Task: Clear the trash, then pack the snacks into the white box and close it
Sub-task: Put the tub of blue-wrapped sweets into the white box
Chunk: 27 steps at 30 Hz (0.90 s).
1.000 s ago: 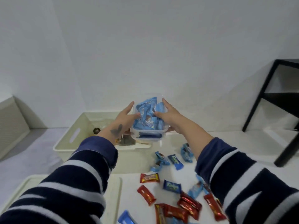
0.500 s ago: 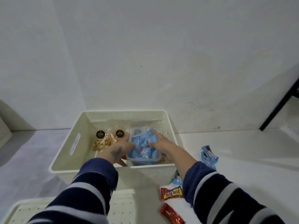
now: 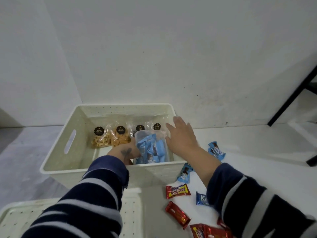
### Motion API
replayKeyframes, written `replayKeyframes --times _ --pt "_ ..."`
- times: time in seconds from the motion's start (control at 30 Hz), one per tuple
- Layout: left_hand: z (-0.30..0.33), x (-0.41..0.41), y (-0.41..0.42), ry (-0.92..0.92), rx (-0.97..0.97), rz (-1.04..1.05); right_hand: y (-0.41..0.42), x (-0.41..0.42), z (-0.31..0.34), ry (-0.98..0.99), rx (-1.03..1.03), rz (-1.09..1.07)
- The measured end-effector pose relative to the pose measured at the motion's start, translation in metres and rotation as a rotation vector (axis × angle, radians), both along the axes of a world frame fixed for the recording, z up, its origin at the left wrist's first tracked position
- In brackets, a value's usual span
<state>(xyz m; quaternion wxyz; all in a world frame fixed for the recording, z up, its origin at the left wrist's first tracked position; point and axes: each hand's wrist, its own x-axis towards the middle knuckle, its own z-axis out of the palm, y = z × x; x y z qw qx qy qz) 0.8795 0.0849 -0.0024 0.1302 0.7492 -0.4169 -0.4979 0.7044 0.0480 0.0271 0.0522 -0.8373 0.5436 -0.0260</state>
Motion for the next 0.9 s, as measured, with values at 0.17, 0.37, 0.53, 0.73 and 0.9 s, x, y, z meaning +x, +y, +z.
replayKeyframes --times 0.17,0.37,0.53,0.73,0.9 --pt "-0.010 -0.012 -0.013 -0.035 0.031 -0.038 0.003 -0.020 -0.016 0.037 0.122 -0.051" --pt "-0.003 -0.028 -0.011 -0.122 0.012 -0.080 0.005 -0.023 -0.015 -0.001 0.178 -0.043" --pt "0.022 -0.047 -0.002 -0.279 -0.195 -0.127 0.019 -0.041 0.002 -0.114 0.208 -0.043" --pt "0.066 -0.096 0.024 -0.407 -0.339 -0.325 0.033 -0.104 0.018 -0.172 0.290 -0.057" --pt "0.079 -0.146 0.046 -0.459 -0.428 -0.378 0.054 -0.162 0.032 -0.043 0.385 -0.013"
